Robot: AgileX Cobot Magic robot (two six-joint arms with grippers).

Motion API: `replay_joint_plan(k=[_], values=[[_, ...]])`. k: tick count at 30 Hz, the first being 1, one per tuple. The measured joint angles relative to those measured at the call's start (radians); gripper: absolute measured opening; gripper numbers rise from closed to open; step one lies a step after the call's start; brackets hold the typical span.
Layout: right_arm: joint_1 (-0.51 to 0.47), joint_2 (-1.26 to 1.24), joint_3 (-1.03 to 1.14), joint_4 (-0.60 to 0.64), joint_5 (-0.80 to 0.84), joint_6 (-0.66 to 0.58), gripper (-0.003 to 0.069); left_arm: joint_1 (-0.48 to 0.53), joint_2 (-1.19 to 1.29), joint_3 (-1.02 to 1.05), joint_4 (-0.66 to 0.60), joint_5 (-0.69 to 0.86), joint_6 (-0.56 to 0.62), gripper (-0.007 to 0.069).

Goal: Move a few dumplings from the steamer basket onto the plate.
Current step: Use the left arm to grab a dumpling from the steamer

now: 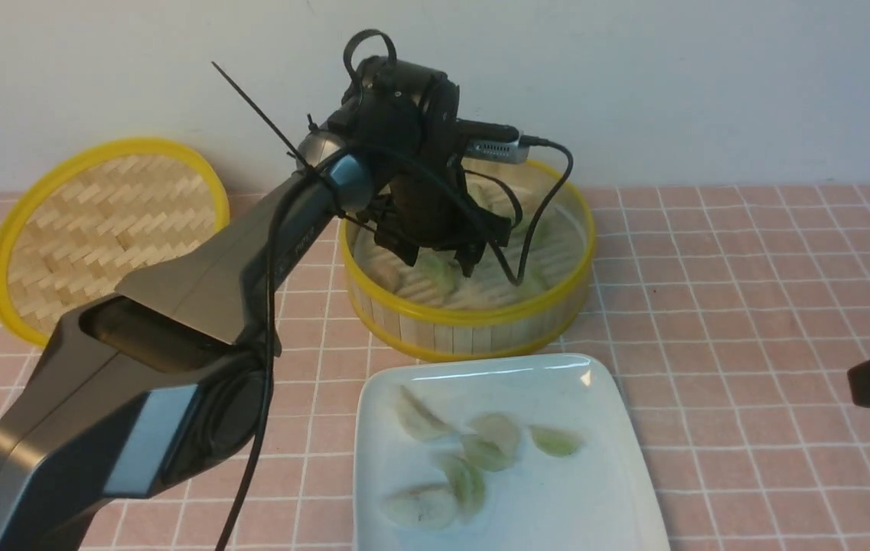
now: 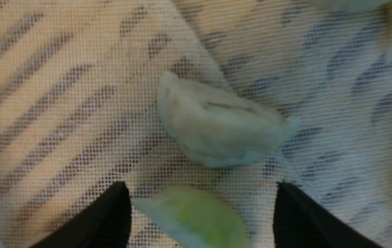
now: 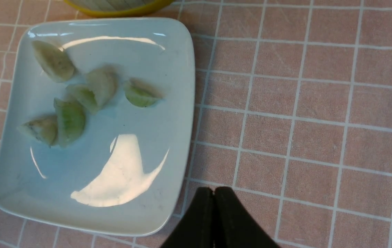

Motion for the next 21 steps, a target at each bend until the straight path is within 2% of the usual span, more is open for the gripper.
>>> replay_joint_plan(k=[3,5,8,9,10,17,21], values=[[0.000,0.000,0.000,0.003,0.000,-0.001,-0.0010,0.000,0.005,0.000,0.007,-0.001,0.000,0.0444],[0.000,0.000,0.000,0.003,0.000,-0.001,-0.0010,0.000,0.005,0.000,0.013,-0.001,0.000,0.0382],[0.000,0.000,0.000,0.003,0.000,-0.002,-0.0010,0.000,0.005,0.000,0.013,-0.005,0.007,0.0210],[0.000,0.000,0.000,0.003,0.000,-0.003,-0.0010,0.000,0.005,0.000,0.007,-0.004,0.017,0.0129],[0.000,0.000,0.000,0.003,0.001,-0.004,-0.0010,0.000,0.005,0.000,0.007,-0.004,0.026,0.0106],[0.000,0.000,0.000,0.010,0.038,-0.004,-0.0010,-0.012,-0.107,0.036,-0.063,0.006,0.088,0.0110],[0.000,0.000,0.000,0.042,0.041,-0.006,-0.0010,-0.014,-0.276,0.194,-0.071,0.005,0.093,0.0110]])
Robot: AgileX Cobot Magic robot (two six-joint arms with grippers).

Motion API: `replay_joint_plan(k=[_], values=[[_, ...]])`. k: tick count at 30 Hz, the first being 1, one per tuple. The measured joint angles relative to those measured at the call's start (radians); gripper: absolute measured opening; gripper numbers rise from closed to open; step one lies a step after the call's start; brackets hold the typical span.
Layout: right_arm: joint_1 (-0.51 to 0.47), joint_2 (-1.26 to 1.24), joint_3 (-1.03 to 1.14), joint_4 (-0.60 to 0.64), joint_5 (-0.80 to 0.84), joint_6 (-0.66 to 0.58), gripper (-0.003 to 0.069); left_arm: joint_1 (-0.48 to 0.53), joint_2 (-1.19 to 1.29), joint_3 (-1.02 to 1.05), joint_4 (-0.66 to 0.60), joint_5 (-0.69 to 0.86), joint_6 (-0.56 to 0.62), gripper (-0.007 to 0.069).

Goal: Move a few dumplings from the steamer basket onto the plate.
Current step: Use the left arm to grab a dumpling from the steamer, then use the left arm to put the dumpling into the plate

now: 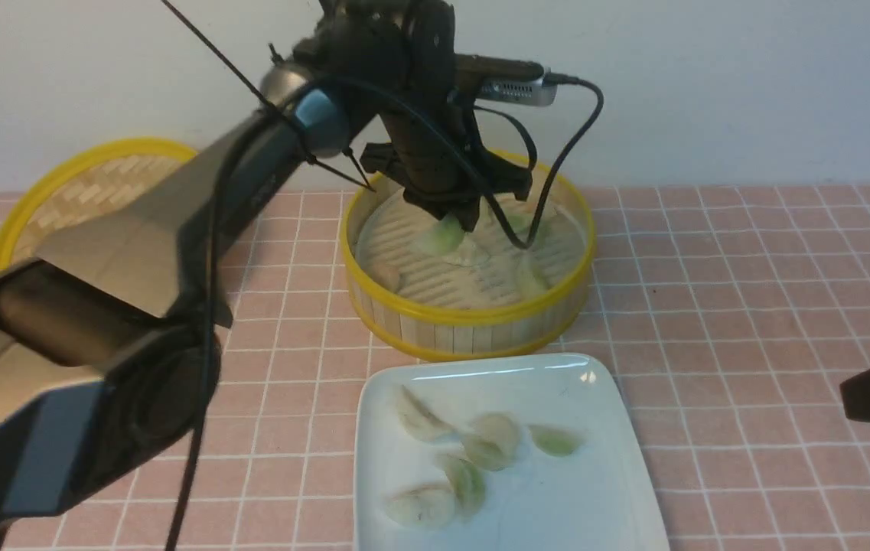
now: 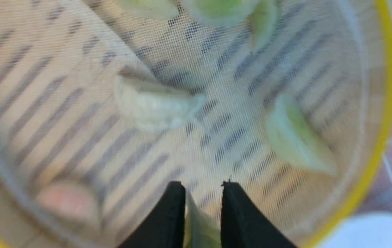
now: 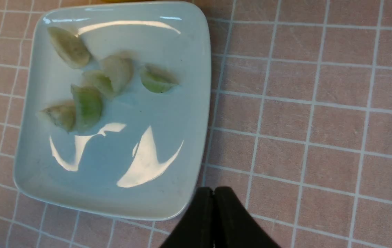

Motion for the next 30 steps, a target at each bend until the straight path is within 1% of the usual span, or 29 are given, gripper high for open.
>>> replay_joint_plan(k=[1,4,6,8,11,12,14,16,19,21,23,25,26,27,28,29,30], values=[[0.000,0.000,0.000,0.009,0.001,-0.002,-0.0010,-0.001,-0.073,0.097,-0.004,-0.002,0.002,0.0110],[0.000,0.000,0.000,0.024,0.001,-0.017,-0.0010,-0.011,-0.195,0.290,-0.024,-0.003,0.004,0.0110],[0.000,0.000,0.000,0.031,0.001,-0.028,-0.0010,-0.043,-0.284,0.457,-0.040,-0.003,0.017,0.0110],[0.000,0.000,0.000,0.042,0.000,-0.033,-0.0010,-0.082,-0.328,0.565,-0.043,-0.013,0.028,0.0110],[0.000,0.000,0.000,0.064,-0.002,-0.052,-0.0010,-0.141,-0.334,0.670,-0.049,-0.135,0.048,0.0110],[0.000,0.000,0.000,0.066,-0.002,-0.052,-0.0010,-0.141,-0.332,0.670,-0.050,-0.135,0.048,0.0110],[0.000,0.000,0.000,0.077,-0.002,-0.065,-0.0010,-0.168,-0.294,0.691,-0.045,-0.220,0.057,0.0110],[0.000,0.000,0.000,0.082,-0.003,-0.068,-0.0010,-0.175,-0.256,0.691,-0.029,-0.253,0.060,0.0110],[0.000,0.000,0.000,0.090,-0.012,-0.070,-0.0010,-0.175,-0.226,0.691,-0.007,-0.256,0.060,0.0152],[0.000,0.000,-0.002,0.099,-0.028,-0.070,-0.0010,-0.175,-0.210,0.691,0.033,-0.255,0.060,0.0238],[0.000,0.006,-0.024,0.100,-0.034,-0.070,-0.0010,-0.175,-0.210,0.686,0.078,-0.230,0.056,0.0364],[0.000,0.023,-0.066,0.101,-0.035,-0.057,-0.0010,-0.175,-0.211,0.666,0.103,-0.178,0.036,0.0428],[0.000,0.030,-0.083,0.102,-0.035,-0.050,-0.0010,-0.175,-0.212,0.646,0.115,-0.130,0.019,0.0446],[0.007,0.056,-0.138,0.104,-0.034,-0.036,-0.0010,-0.175,-0.218,0.624,0.141,-0.079,0.007,0.0451],[0.009,0.056,-0.145,0.104,-0.034,-0.035,-0.0010,-0.175,-0.219,0.621,0.146,-0.072,0.005,0.0451],[0.031,0.093,-0.208,0.104,-0.034,-0.030,-0.0010,-0.175,-0.241,0.600,0.195,-0.046,-0.004,0.0391],[0.047,0.115,-0.241,0.103,-0.035,-0.027,-0.0010,-0.174,-0.253,0.599,0.211,-0.044,-0.006,0.0359]])
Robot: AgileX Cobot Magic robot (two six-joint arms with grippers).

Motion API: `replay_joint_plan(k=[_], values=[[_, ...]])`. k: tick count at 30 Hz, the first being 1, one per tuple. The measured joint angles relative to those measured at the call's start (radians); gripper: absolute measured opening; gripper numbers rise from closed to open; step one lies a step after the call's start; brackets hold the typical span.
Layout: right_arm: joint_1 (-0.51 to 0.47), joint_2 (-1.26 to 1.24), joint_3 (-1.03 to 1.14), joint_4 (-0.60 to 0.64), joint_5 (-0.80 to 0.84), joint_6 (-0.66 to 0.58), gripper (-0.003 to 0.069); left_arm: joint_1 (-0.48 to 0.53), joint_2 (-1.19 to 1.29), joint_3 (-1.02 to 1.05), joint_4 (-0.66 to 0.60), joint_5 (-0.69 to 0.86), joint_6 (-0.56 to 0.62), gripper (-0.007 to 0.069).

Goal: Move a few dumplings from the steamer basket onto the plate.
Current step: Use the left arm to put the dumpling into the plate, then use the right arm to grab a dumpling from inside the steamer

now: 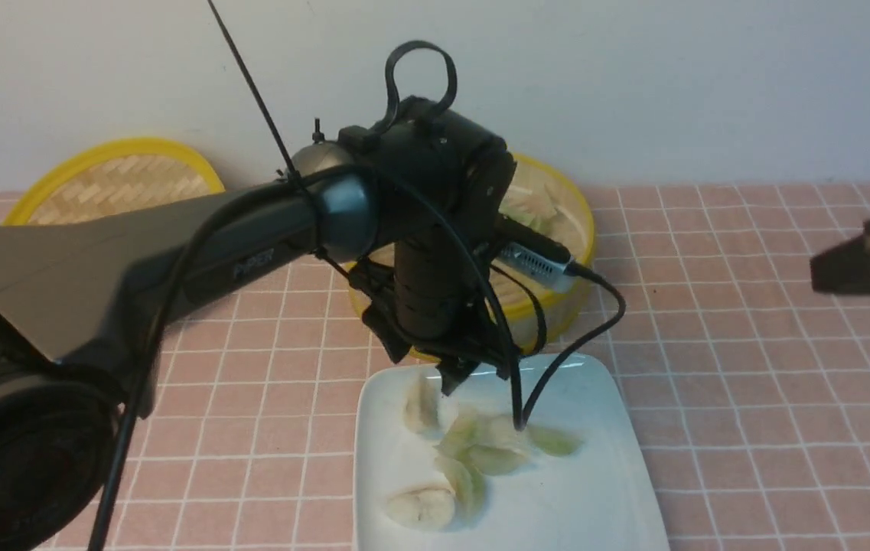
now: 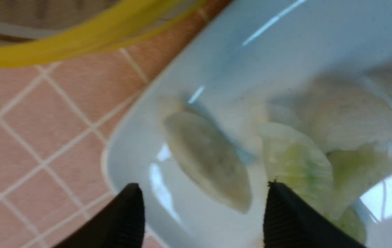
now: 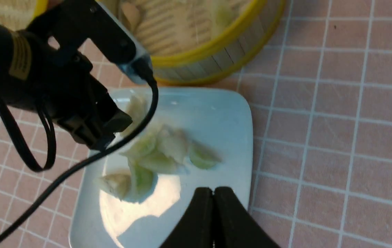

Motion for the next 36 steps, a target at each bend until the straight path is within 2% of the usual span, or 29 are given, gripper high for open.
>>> replay_joint_plan(k=[1,2,3,4,6,11,14,23,26,29,32,36], values=[[0.035,0.046,-0.049,-0.005,-0.003,0.004,-0.0010,0.000,-0.031,0.001,0.023,0.003,-0.006,0.0275],[0.035,0.053,-0.058,-0.006,-0.003,0.005,-0.0010,0.000,-0.044,0.003,0.028,0.004,-0.008,0.0260],[0.073,0.110,-0.117,-0.021,-0.006,0.017,-0.0010,0.002,-0.094,0.016,0.035,0.007,-0.014,0.0145],[0.105,0.155,-0.168,-0.040,-0.007,0.029,-0.0010,0.002,-0.137,0.029,0.036,0.007,-0.019,0.0074],[0.155,0.252,-0.250,-0.090,-0.007,0.051,-0.0006,0.002,-0.245,0.069,0.035,0.013,-0.035,0.0016],[0.235,0.491,-0.421,-0.228,-0.011,0.079,0.0026,0.002,-0.472,0.217,0.035,0.029,-0.080,-0.0006],[0.268,0.641,-0.529,-0.281,-0.025,0.102,0.0081,0.002,-0.618,0.338,0.035,0.031,-0.125,-0.0006],[0.331,1.053,-0.871,-0.387,-0.014,0.156,0.0370,0.002,-0.910,0.551,0.032,0.027,-0.212,-0.0006],[0.356,1.149,-0.939,-0.451,-0.001,0.189,0.0426,0.002,-0.983,0.570,0.040,0.045,-0.228,-0.0006],[0.367,1.197,-0.967,-0.494,0.007,0.241,0.0433,0.002,-1.027,0.572,0.055,0.052,-0.237,-0.0006],[0.371,1.222,-0.968,-0.513,0.023,0.258,0.0407,0.002,-1.057,0.572,0.076,0.052,-0.241,-0.0006],[0.372,1.232,-0.980,-0.529,0.037,0.282,0.0279,0.002,-1.077,0.572,0.105,0.053,-0.245,-0.0006]])
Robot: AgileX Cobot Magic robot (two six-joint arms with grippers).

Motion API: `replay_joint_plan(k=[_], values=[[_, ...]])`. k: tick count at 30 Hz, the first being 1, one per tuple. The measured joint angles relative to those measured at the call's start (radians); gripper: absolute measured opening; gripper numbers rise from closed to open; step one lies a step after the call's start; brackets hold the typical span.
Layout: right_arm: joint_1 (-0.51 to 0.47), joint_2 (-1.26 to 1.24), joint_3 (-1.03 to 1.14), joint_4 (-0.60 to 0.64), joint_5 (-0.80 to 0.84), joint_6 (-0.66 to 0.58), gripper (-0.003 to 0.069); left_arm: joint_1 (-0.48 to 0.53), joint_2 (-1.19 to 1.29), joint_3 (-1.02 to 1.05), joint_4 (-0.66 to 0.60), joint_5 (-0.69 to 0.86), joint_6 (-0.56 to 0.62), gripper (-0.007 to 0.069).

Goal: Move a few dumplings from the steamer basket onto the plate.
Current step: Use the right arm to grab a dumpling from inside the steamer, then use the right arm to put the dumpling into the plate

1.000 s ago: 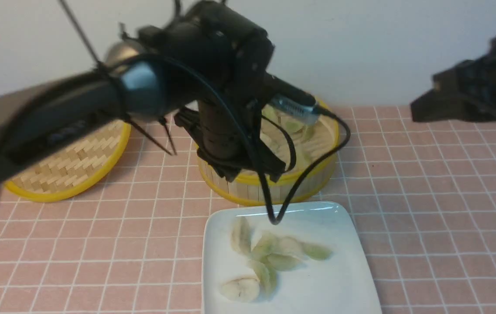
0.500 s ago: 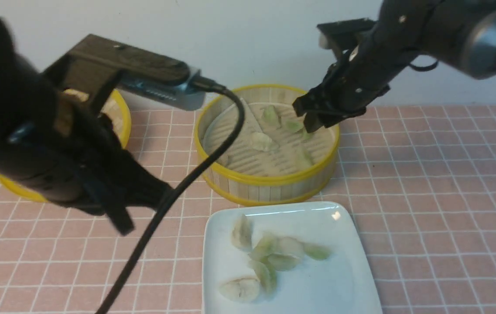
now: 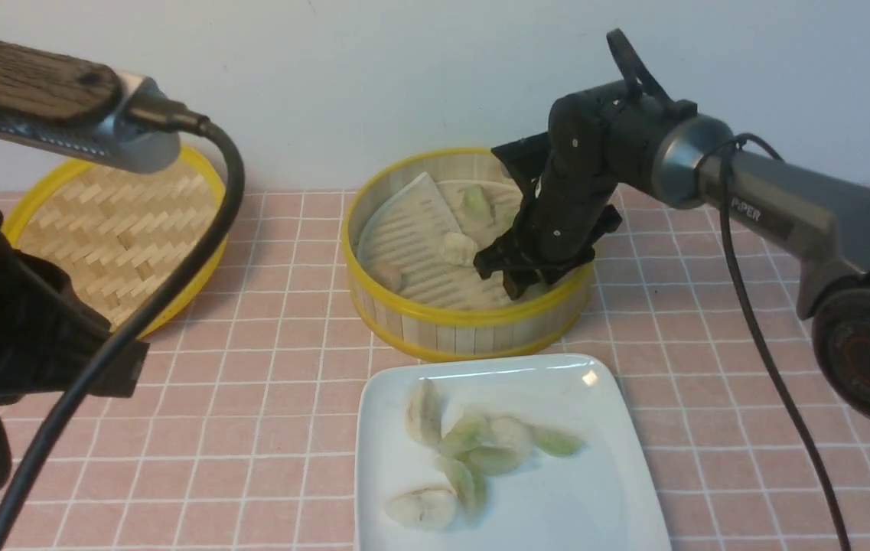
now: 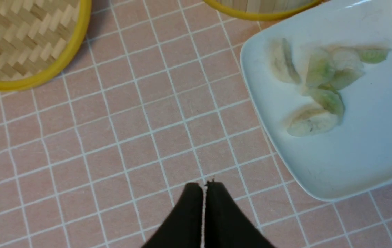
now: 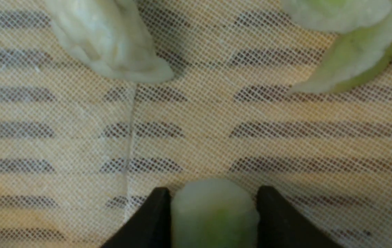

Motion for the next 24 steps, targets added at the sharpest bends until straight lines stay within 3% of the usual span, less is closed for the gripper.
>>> replay_joint_plan(k=[9,12,17,18,24], values=[[0.000,-0.079,-0.127,-0.002,0.126,0.016,0.0276,0.000,-0.001,0.000,0.014,0.002,0.000,-0.0006],[0.000,-0.225,-0.079,0.022,0.126,0.011,0.0276,0.000,-0.001,0.000,0.082,0.002,-0.005,-0.0006],[0.002,-0.448,0.179,0.145,0.126,0.011,0.0276,0.000,-0.007,0.000,0.121,0.002,-0.045,-0.0006],[0.008,-0.527,0.327,0.193,0.128,0.011,0.0276,0.000,-0.009,0.000,0.121,0.002,-0.058,-0.0006],[0.053,-0.592,0.740,0.287,0.083,0.005,0.0276,0.000,-0.010,0.000,0.104,0.002,-0.066,-0.0006]])
